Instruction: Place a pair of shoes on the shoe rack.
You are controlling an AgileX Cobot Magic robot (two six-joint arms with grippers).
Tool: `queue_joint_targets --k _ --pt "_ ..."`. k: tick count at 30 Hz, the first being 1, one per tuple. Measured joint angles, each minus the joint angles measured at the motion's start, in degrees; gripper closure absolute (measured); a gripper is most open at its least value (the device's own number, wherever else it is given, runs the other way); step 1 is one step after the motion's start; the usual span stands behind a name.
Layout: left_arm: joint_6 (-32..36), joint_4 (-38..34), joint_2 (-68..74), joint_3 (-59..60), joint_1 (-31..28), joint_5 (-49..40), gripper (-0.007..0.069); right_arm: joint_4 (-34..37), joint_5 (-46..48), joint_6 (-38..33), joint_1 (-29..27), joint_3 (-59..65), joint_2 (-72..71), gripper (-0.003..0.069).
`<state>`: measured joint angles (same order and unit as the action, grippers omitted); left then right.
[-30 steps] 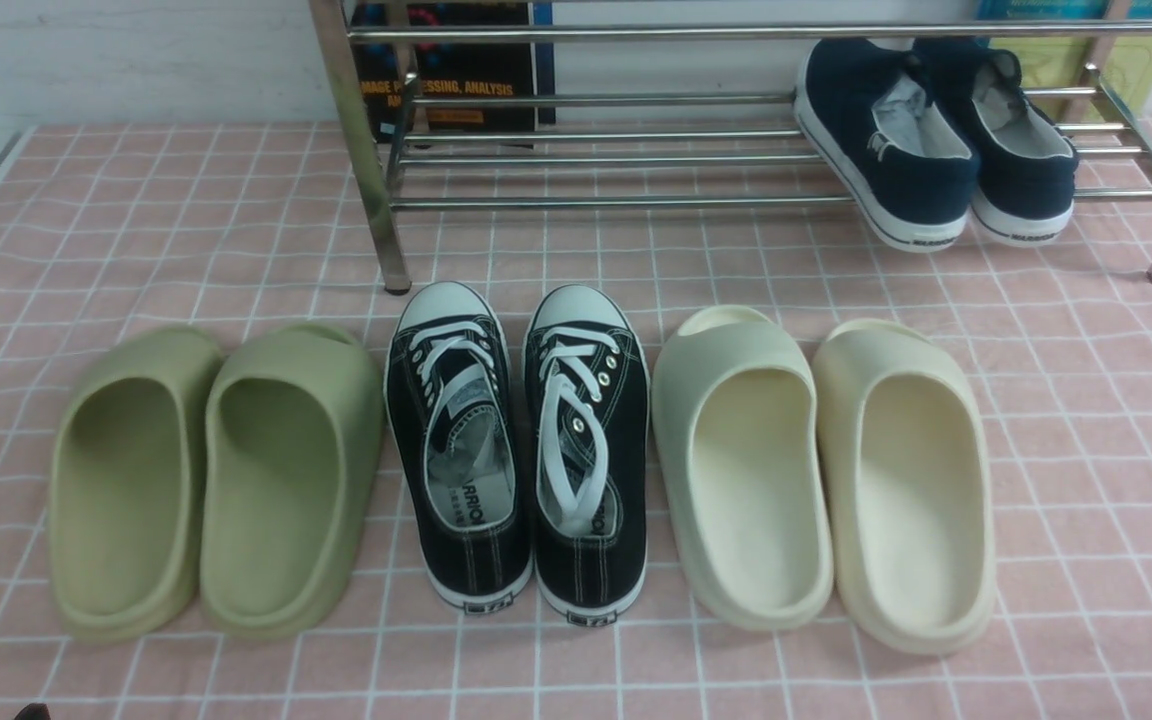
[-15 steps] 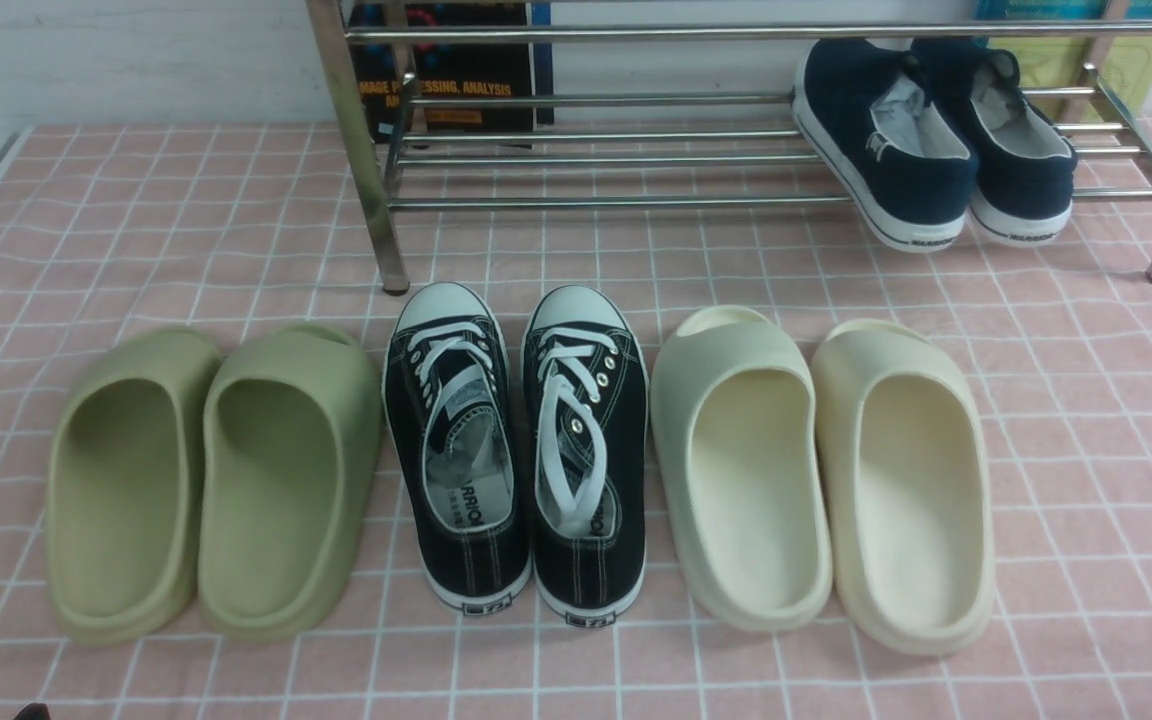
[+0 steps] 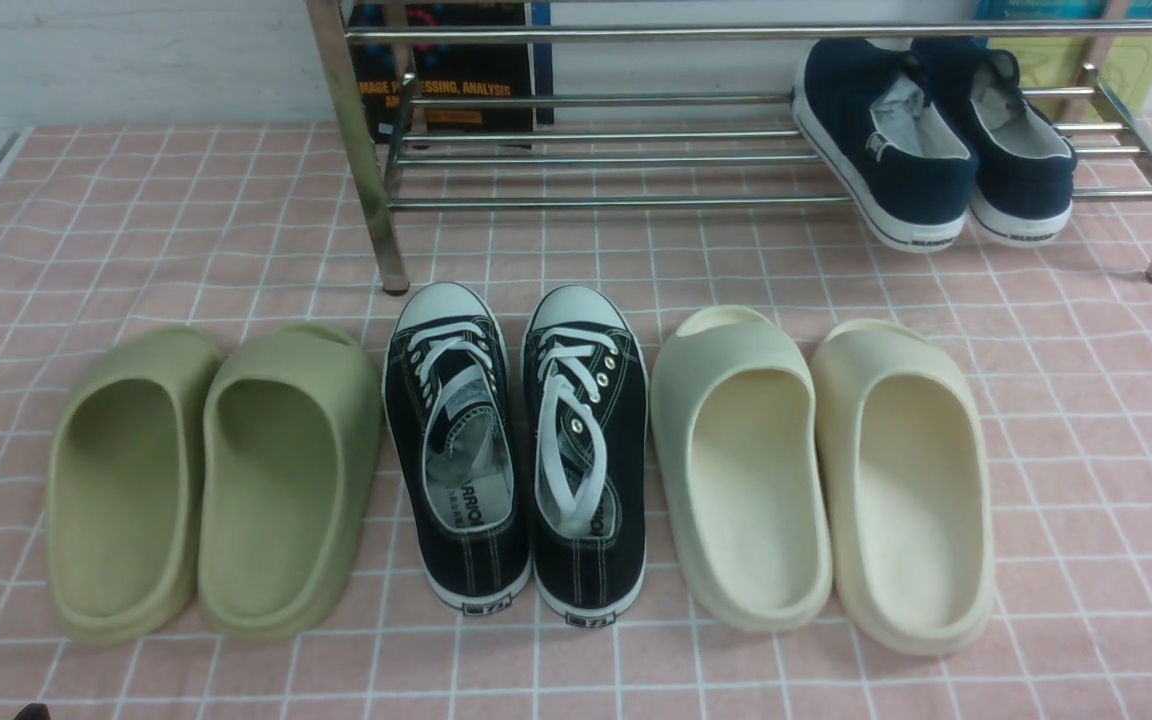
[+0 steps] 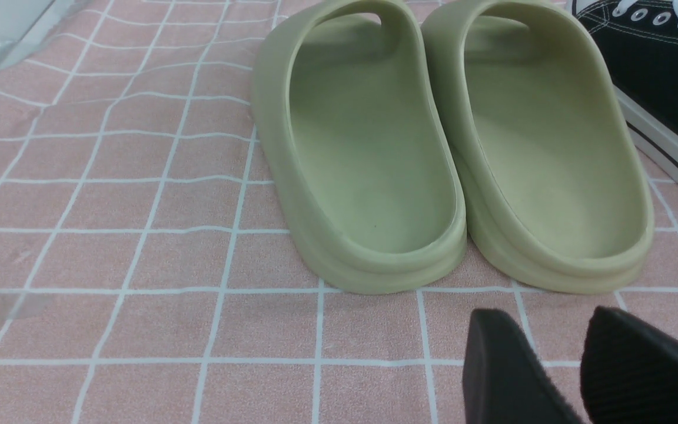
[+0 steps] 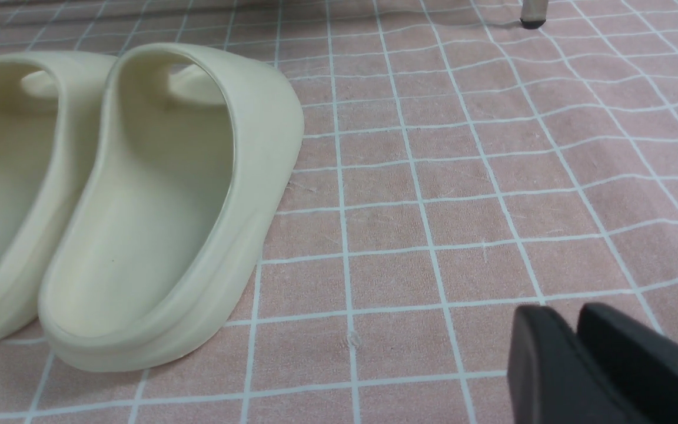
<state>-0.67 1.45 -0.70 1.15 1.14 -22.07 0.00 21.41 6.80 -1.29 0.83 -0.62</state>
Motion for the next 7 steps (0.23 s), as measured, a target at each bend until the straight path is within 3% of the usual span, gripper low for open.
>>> queue_joint_targets --k 7 --pt "0.00 0.00 0.00 0.00 0.00 0.00 0.0384 0.00 0.00 0.00 0.00 0.00 0.00 0.0547"
